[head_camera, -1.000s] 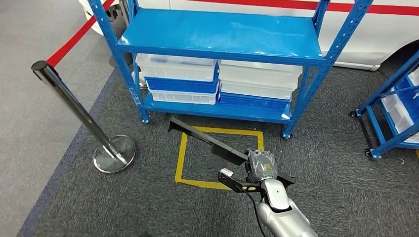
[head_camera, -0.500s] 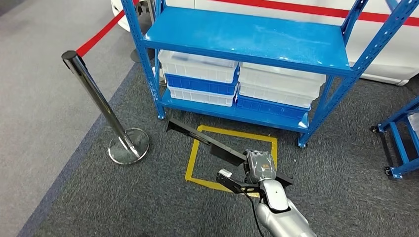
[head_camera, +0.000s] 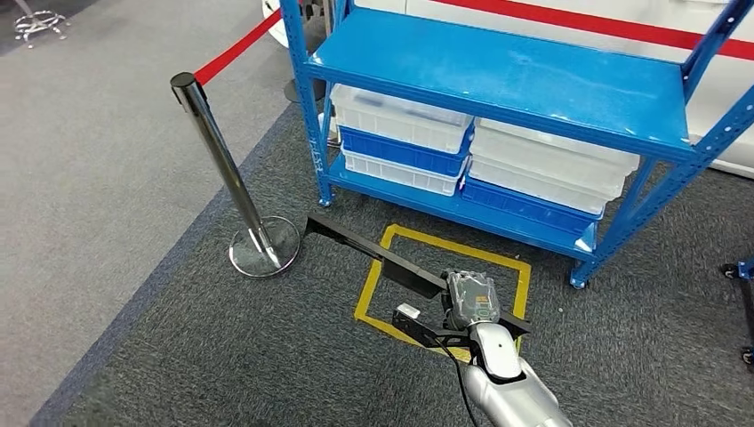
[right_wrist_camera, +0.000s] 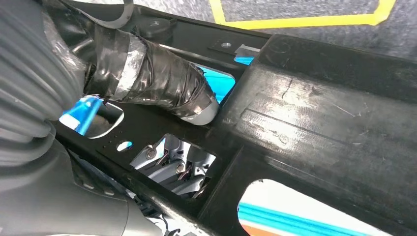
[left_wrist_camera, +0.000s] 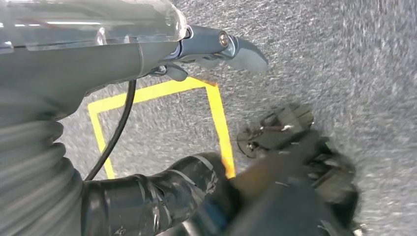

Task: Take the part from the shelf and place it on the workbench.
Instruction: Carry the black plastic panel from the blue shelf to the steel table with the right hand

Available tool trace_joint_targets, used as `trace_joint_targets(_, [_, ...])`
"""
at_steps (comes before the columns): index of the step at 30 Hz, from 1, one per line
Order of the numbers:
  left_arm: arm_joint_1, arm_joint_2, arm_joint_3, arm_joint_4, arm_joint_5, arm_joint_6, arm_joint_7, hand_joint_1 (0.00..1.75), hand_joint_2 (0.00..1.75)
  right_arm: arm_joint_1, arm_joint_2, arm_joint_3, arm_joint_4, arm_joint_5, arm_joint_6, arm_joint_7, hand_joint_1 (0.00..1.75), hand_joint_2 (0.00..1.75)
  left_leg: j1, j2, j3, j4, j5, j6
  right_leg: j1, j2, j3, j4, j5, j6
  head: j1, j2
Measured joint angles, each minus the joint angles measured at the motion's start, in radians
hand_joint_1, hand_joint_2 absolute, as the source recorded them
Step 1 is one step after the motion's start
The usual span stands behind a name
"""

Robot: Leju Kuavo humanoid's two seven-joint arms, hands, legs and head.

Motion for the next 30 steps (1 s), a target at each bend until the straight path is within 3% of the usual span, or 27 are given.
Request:
trace_joint_targets(3, [0.001,0.0,0.0,0.0,0.0,0.0,0.0,0.0,1.75,-0.002,0.004,0.0,-0.001,0.0,0.0,-0.001,1.75,1.75,0.0,-0.026,0.001,-0.013,0.005,0.015,0.001,-0.019,0.006,-0.002,-0.004,0.016,0.0,0.0])
trace_joint_targets(5, [0.002,-0.001,-0.001,0.0,0.0,0.0,0.0,0.0,1.75,-0.005,0.005,-0.001,-0.004,0.0,-0.001,-0.002,1.75,1.75,0.007,-0.046,0.007,-0.025,0.015,0.026,-0.002,0.018,-0.009,0.039,-0.036,0.026,0.001,0.0])
trace_joint_targets(7, [-0.001,-0.001,-0.002,0.0,0.0,0.0,0.0,0.0,1.75,-0.006,0.004,-0.001,-0.004,0.0,-0.001,-0.003,1.75,1.75,0.01,-0.065,0.006,-0.028,0.02,0.033,-0.005,0.072,-0.06,0.15,-0.098,0.03,0.001,0.0])
trace_joint_targets(8, [-0.002,-0.001,-0.002,0.0,0.0,0.0,0.0,0.0,1.75,-0.006,0.003,-0.001,-0.004,0.0,-0.001,-0.003,1.75,1.75,0.01,-0.072,0.004,-0.028,0.021,0.034,-0.005,0.084,-0.084,0.202,-0.122,0.031,0.001,0.0])
trace_joint_targets(12, [-0.002,-0.002,-0.002,0.0,0.0,0.0,0.0,0.0,1.75,-0.004,0.002,-0.001,-0.003,0.0,-0.001,-0.003,1.75,1.75,0.01,-0.084,0.002,-0.026,0.021,0.035,-0.006,0.09,-0.116,0.266,-0.145,0.032,0.001,0.0])
trace_joint_targets(13, [-0.002,-0.002,-0.003,0.0,0.0,0.0,0.0,0.0,1.75,-0.002,0.002,-0.001,-0.002,0.0,-0.001,-0.003,1.75,1.75,0.01,-0.091,0.001,-0.025,0.021,0.035,-0.006,0.091,-0.125,0.282,-0.144,0.031,0.001,0.0])
trace_joint_targets(15, [-0.002,-0.002,-0.003,0.0,0.0,0.0,0.0,0.0,1.75,-0.001,0.0,-0.002,-0.001,0.0,-0.001,-0.005,1.75,1.75,0.009,-0.129,-0.003,-0.013,0.017,0.028,-0.011,0.125,-0.078,0.172,-0.07,0.029,0.001,0.0])
trace_joint_targets(17, [-0.003,-0.003,-0.004,0.0,0.0,0.001,0.0,0.0,1.75,-0.002,-0.001,-0.002,-0.001,0.0,-0.002,-0.007,1.75,1.75,0.01,-0.168,-0.014,0.002,0.013,0.016,-0.016,0.164,-0.016,0.026,0.001,0.026,0.001,0.0])
trace_joint_targets(18, [-0.004,-0.003,-0.004,0.0,0.0,0.001,0.0,0.0,1.75,-0.002,-0.002,-0.002,-0.001,0.0,-0.002,-0.008,1.75,1.75,0.011,-0.178,-0.019,0.004,0.015,0.01,-0.014,0.169,-0.014,0.018,-0.003,0.025,0.001,0.0])
trace_joint_targets(20, [-0.002,-0.002,-0.004,0.0,0.0,0.002,0.0,0.0,1.75,-0.003,-0.001,-0.002,-0.002,0.0,-0.002,-0.01,1.75,1.75,0.014,-0.195,-0.026,0.003,0.018,-0.003,-0.015,0.146,-0.009,0.01,0.001,0.016,0.001,0.0])
trace_joint_targets(22, [0.0,0.0,-0.004,0.0,0.0,0.004,0.0,0.0,1.75,-0.006,0.001,-0.003,-0.002,0.001,-0.002,-0.01,1.75,1.75,0.012,-0.159,-0.045,0.039,-0.004,-0.014,-0.018,0.121,-0.001,-0.001,0.007,0.003,-0.003,0.0])
trace_joint_targets(24, [-0.004,0.001,-0.004,0.0,0.0,0.005,0.0,0.0,1.75,-0.007,0.001,-0.003,-0.002,0.001,-0.003,-0.011,1.75,1.75,0.011,-0.098,-0.097,0.15,-0.061,-0.022,-0.015,0.095,0.002,-0.005,0.007,-0.006,-0.008,0.0])
trace_joint_targets(26, [-0.007,0.001,-0.004,0.0,0.0,0.007,0.0,0.0,1.75,-0.006,0.001,-0.003,-0.002,0.001,-0.003,-0.012,1.75,1.75,0.014,-0.073,-0.154,0.263,-0.103,-0.028,-0.01,0.065,0.003,-0.005,0.004,-0.009,-0.008,0.0])
trace_joint_targets(27, [-0.008,0.001,-0.004,0.0,0.0,0.007,0.0,0.0,1.75,-0.006,0.001,-0.003,-0.002,0.002,-0.003,-0.012,1.75,1.75,0.015,-0.069,-0.16,0.275,-0.098,-0.029,-0.008,0.051,0.003,-0.005,0.002,-0.009,-0.008,0.0])
trace_joint_targets(28, [-0.008,0.001,-0.004,0.0,0.0,0.008,0.0,0.0,1.75,-0.006,0.001,-0.003,-0.002,0.002,-0.003,-0.012,1.75,1.75,0.016,-0.065,-0.145,0.248,-0.076,-0.027,-0.007,0.038,0.005,-0.005,0.001,-0.009,-0.008,0.0])
trace_joint_targets(30, [-0.007,0.002,-0.004,0.0,-0.001,0.008,0.0,0.0,1.75,-0.006,0.001,-0.003,-0.004,0.004,-0.003,-0.012,1.75,1.75,0.011,-0.031,-0.071,0.11,-0.015,-0.017,-0.005,0.016,0.011,-0.005,-0.004,-0.005,-0.008,0.0])
